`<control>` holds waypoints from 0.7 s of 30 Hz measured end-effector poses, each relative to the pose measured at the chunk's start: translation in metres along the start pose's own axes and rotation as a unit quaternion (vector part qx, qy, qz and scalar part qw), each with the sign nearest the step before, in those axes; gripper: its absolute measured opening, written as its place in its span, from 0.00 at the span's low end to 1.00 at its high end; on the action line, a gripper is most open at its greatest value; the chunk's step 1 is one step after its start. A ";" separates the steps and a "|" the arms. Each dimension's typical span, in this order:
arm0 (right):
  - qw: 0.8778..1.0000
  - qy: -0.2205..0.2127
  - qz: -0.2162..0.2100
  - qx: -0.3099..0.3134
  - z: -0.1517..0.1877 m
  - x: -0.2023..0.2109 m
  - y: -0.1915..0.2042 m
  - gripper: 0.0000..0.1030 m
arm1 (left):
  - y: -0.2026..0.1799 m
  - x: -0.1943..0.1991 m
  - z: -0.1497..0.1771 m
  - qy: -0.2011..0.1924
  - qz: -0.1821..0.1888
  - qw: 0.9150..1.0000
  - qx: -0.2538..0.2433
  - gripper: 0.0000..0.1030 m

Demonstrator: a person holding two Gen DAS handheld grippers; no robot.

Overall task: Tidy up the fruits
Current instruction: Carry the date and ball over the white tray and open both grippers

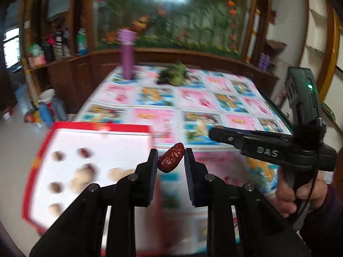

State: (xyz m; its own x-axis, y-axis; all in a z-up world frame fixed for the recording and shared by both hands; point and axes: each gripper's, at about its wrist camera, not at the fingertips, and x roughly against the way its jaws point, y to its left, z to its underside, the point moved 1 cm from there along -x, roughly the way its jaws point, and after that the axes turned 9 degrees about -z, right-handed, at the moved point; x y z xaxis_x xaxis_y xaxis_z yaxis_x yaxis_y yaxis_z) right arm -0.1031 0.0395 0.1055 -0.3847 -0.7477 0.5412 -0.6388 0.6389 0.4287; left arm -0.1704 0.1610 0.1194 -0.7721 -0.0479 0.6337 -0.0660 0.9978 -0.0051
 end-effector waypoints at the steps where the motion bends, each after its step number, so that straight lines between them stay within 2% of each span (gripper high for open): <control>1: 1.000 0.003 -0.005 0.009 0.001 -0.004 0.010 0.21 | 0.013 0.008 0.002 -0.006 -0.011 1.000 0.007 0.26; 5: 0.999 0.027 -0.027 0.036 0.007 -0.031 0.050 0.21 | 0.072 0.032 0.016 -0.023 -0.065 0.997 0.041 0.26; 10: 0.996 0.058 -0.036 0.060 0.013 -0.066 0.080 0.21 | 0.124 0.039 0.036 -0.021 -0.107 0.991 0.076 0.26; 13: 0.994 0.082 -0.036 0.058 0.021 -0.085 0.086 0.21 | 0.139 0.032 0.047 -0.009 -0.099 0.991 0.090 0.26; 21: 0.992 0.114 -0.020 0.049 0.039 -0.115 0.089 0.21 | 0.135 0.000 0.061 0.028 -0.049 0.994 0.088 0.26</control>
State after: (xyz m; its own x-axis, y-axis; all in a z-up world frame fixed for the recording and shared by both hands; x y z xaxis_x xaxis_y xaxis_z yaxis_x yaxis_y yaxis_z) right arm -0.1419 0.1754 0.0530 -0.2050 -0.7043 0.6796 -0.7164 0.5811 0.3861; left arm -0.2176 0.2932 0.0717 -0.7197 -0.1372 0.6806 -0.2535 0.9645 -0.0736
